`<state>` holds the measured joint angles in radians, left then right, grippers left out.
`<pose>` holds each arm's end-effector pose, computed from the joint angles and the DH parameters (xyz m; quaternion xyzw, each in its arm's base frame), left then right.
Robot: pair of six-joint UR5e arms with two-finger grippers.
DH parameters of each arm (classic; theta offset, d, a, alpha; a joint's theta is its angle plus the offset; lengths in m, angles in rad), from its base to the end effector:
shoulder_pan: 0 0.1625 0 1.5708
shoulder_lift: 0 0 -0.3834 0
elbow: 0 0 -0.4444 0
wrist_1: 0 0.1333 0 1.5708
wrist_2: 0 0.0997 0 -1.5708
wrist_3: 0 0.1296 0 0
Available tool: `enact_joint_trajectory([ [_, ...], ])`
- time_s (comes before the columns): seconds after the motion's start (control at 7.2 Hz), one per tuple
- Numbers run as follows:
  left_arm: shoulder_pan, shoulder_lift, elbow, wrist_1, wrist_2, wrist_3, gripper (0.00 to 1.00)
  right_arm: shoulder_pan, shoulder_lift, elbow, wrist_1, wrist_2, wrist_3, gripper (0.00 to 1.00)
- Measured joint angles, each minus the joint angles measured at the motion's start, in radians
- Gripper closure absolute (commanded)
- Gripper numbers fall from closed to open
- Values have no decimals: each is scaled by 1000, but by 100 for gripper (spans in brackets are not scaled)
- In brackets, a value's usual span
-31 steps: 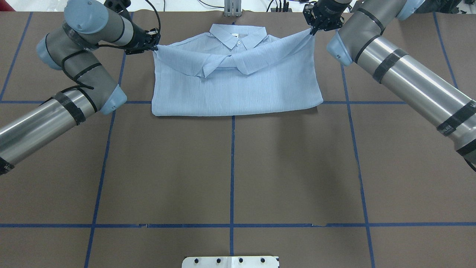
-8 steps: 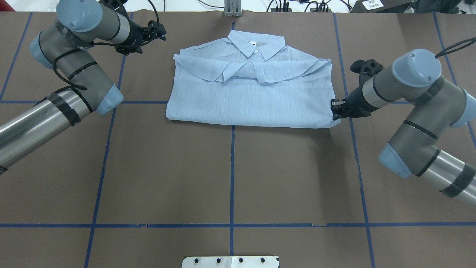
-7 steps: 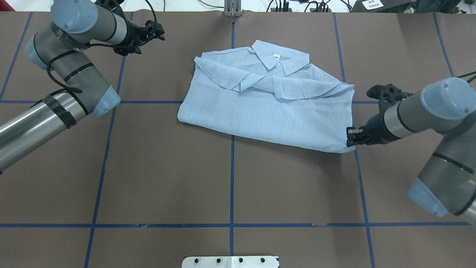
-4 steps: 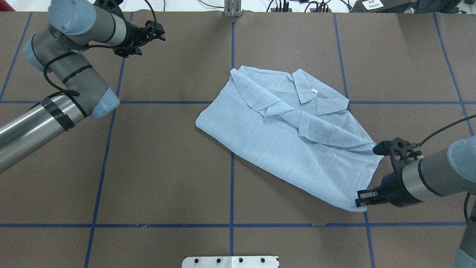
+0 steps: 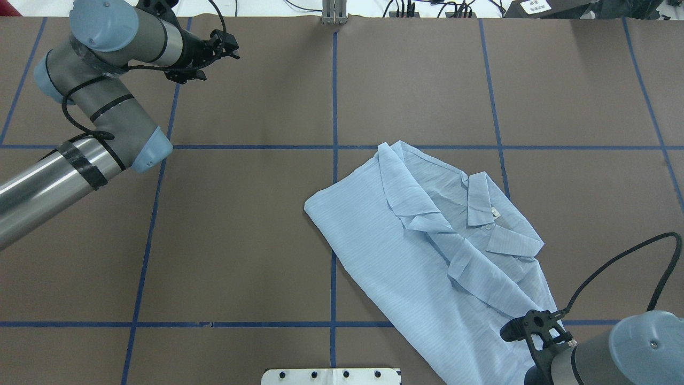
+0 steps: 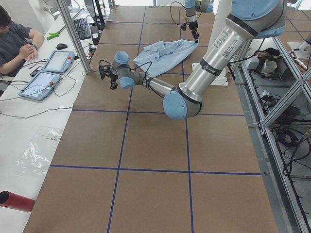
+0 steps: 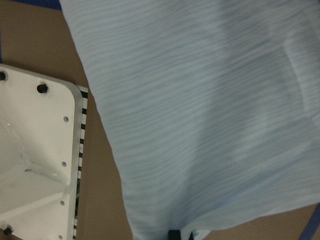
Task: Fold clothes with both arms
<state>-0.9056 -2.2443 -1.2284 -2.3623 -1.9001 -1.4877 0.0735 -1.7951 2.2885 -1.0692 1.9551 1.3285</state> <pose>0.4300 -0.6962 0.2810 0.1270 0.5281 -0.2539 0.8004 -0.4537 -0.1183 0.3076 -0.0921 -0.4890 -0.1635 0.8519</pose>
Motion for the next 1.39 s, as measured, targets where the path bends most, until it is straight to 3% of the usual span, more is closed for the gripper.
enact_joint_trajectory([
  [0.14, 8, 3, -19, 1, -3, -1, 1, 23, 16, -2, 0, -11, 6, 0],
  [0.42, 78, 19, -119, 64, -11, -3, 1, 174, 72, -12, 0, -11, 8, 0],
  [0.69, 204, 24, -304, 264, -9, -62, 3, 347, 131, -16, 1, 14, 5, 0],
  [0.83, 274, 22, -351, 315, 5, -140, 4, 421, 148, -24, 1, 29, 0, 0],
  [1.11, 409, 15, -353, 348, 85, -230, 6, 503, 187, -73, 2, 35, -6, 0],
  [1.39, 447, 2, -295, 352, 121, -242, 8, 521, 231, -111, 2, 34, -6, 0],
])
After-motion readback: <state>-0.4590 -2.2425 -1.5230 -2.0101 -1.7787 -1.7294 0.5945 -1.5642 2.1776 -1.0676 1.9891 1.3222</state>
